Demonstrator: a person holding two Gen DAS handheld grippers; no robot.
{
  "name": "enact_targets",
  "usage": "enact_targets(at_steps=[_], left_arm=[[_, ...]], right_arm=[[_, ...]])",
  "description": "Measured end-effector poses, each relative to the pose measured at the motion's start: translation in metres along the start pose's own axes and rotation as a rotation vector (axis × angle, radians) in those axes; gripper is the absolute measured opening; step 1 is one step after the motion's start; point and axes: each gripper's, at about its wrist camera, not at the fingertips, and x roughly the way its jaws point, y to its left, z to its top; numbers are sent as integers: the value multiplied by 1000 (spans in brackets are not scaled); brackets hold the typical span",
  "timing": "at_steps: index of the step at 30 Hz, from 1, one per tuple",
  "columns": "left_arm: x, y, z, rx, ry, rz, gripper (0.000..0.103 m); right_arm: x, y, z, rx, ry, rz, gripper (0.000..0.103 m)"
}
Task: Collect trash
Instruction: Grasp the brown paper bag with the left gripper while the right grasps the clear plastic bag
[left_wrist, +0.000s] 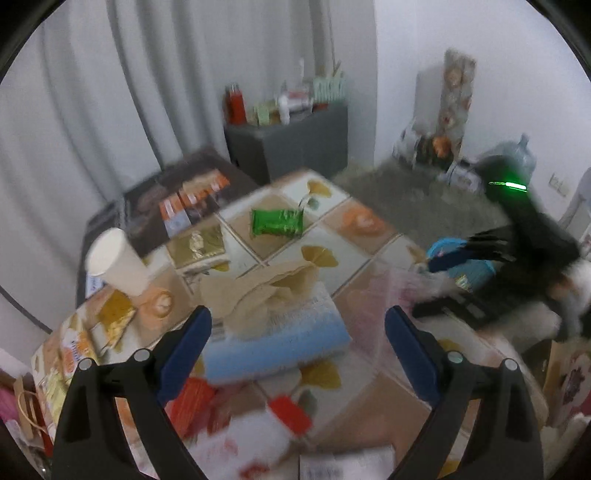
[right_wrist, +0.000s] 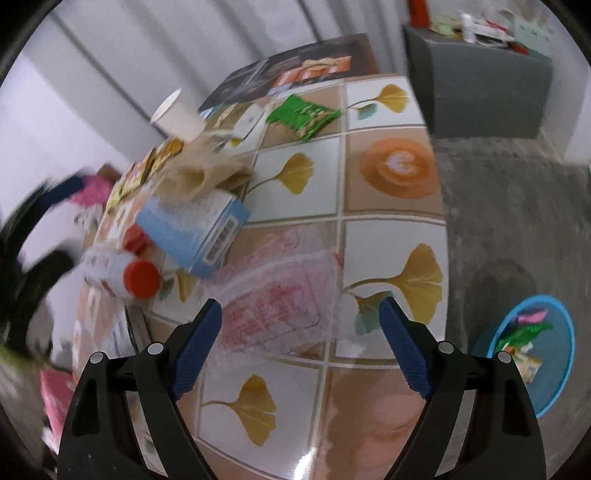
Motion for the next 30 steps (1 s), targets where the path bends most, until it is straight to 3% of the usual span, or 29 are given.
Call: enact_targets(at_steps=[5, 12, 19, 28, 30], left_arm=[[63, 7, 17, 8, 130, 61, 93], [100, 15, 22, -23, 194, 57, 87], [100, 15, 28, -54, 203, 0, 59], [96, 15, 28, -104, 201, -49, 12], [94, 17, 26, -112, 200, -52, 6]], right_arm=[[3, 5, -5, -77, -4, -2, 83], [7, 4, -4, -107, -36, 7, 79], [6, 3, -5, -99, -69, -25, 61], [2, -1, -13, -64, -72, -30, 21], [2, -1, -15, -49, -69, -21, 14]])
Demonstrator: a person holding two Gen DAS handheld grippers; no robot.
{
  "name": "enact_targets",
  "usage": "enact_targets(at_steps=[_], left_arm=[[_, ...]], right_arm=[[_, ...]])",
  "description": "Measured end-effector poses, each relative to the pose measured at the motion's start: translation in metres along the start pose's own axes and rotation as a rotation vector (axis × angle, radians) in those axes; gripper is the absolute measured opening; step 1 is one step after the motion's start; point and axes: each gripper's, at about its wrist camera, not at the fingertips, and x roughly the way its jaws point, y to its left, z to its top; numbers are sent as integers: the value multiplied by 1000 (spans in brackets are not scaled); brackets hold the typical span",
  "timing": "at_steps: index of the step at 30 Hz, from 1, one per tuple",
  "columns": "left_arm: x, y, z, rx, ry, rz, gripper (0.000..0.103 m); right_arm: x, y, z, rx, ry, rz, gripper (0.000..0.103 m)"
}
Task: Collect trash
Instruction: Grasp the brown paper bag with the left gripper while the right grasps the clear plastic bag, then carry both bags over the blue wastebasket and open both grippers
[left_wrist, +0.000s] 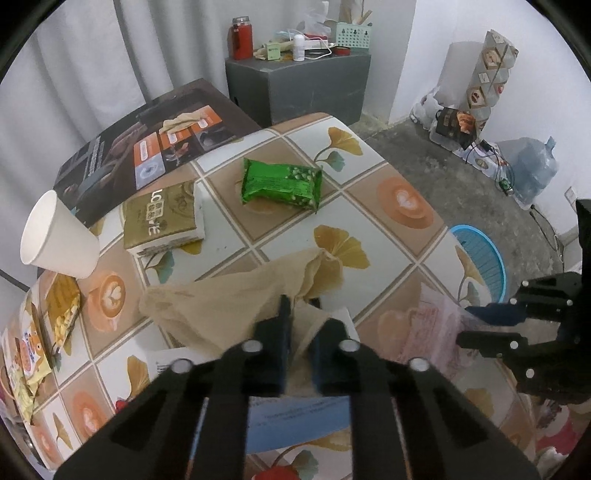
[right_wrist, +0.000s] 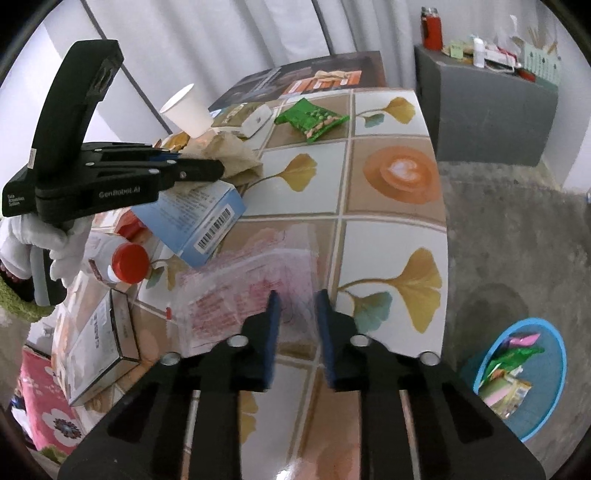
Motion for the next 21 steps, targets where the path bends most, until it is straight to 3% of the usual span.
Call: enact_targets(at_steps=[6, 21], left_arm=[[-17, 7, -6, -33, -42, -5, 2], [-128, -6, -22, -47, -231, -2, 2]], right_arm=[[-11, 1, -6, 40, -24, 31, 7], [-80, -3, -27, 121, -134, 16, 3]])
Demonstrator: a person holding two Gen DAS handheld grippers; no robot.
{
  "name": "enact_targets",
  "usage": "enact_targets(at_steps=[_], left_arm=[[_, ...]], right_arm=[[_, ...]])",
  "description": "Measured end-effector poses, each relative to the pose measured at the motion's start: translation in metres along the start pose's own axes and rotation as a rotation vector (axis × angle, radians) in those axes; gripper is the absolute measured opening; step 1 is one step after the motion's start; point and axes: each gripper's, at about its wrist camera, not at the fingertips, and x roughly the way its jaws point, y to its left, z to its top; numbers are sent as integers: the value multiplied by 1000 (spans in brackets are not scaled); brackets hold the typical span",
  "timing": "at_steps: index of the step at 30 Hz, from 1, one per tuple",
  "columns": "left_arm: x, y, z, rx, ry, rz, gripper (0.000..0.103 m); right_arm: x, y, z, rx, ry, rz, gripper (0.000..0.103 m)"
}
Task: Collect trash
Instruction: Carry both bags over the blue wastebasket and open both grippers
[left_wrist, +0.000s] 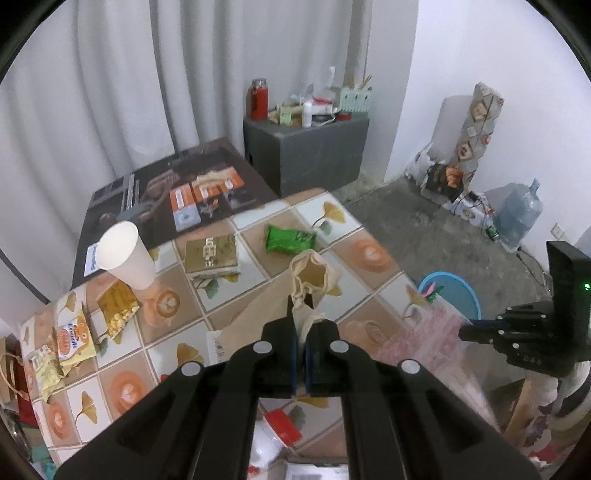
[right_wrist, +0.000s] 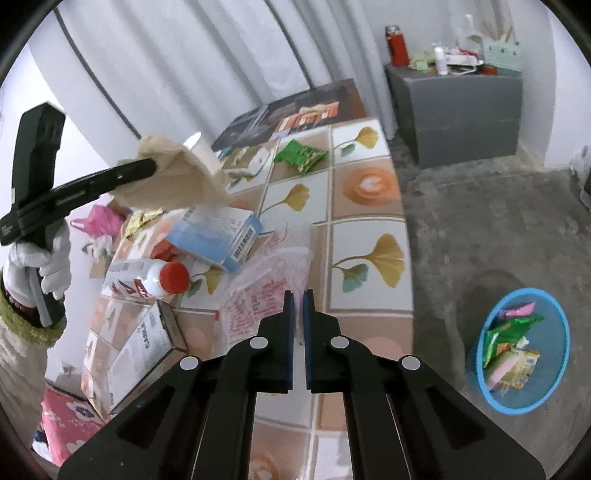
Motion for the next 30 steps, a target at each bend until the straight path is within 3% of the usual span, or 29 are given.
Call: enact_targets(at_steps=[8, 14, 24, 30], left_arm=[[-44, -53, 3, 22, -63, -91, 2], [-46, -130, 6, 100, -62, -206, 2], [9, -283, 6, 254, 16, -373, 2], [84, -364, 0, 299, 151, -430, 3]], right_arm=[[-71, -22, -24, 74, -113, -42, 3], [-126, -63, -54, 178, -195, -120, 3], [-192, -164, -125, 420, -241, -428, 3], [-183, -210, -150, 544, -214, -498, 3]])
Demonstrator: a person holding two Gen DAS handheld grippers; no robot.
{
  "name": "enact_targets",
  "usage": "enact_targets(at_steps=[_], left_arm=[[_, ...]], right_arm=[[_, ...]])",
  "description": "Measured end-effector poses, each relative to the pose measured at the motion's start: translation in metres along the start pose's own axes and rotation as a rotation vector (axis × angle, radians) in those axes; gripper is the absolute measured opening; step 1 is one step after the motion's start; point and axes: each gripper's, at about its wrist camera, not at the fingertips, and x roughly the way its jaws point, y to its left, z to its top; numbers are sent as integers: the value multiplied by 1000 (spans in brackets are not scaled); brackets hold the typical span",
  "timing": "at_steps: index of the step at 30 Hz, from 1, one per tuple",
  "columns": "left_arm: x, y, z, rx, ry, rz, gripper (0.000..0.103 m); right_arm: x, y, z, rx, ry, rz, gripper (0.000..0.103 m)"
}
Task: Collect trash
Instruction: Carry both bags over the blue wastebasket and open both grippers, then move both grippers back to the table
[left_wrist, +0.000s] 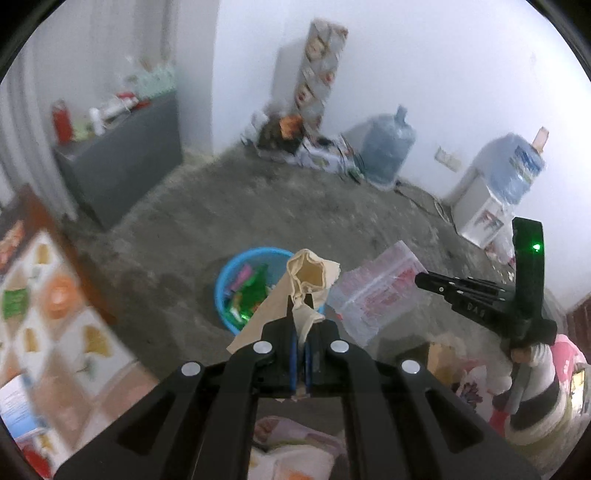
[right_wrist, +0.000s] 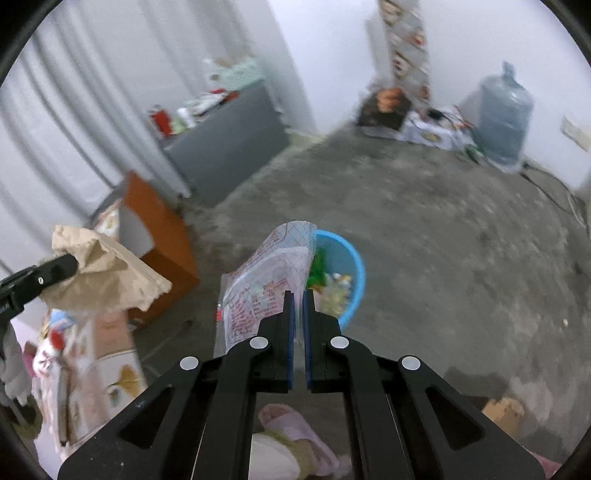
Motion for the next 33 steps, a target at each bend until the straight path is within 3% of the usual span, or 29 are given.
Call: enact_targets(at_steps=[8, 13, 15, 16, 17, 19, 20, 26, 33], left_arm=[[122, -4, 21, -28, 168, -33, 3], [185, 8, 32, -62, 236, -37, 3], [205, 14, 33, -70, 252, -31, 3], [215, 17, 33, -74, 259, -28, 8], [225, 19, 32, -80, 267, -28, 19], [245, 26, 29, -99, 278, -21, 40], [252, 30, 27, -109, 274, -14, 43], [249, 37, 20, -148, 246, -27, 54], [190, 30, 23, -145, 144, -48, 58]], right_arm=[[82, -21, 6, 55, 131, -17, 4], [143, -27, 6, 66, 213, -28, 5], [163, -30, 6, 78, 229, -25, 10], [176, -32, 6, 87, 237, -36, 12], [185, -34, 6, 92, 241, -47, 16], [214, -43, 3, 119, 266, -40, 37], [227, -48, -1, 140, 282, -53, 46], [237, -70, -18, 223, 302, -83, 48], [185, -76, -23, 242, 216, -77, 52]])
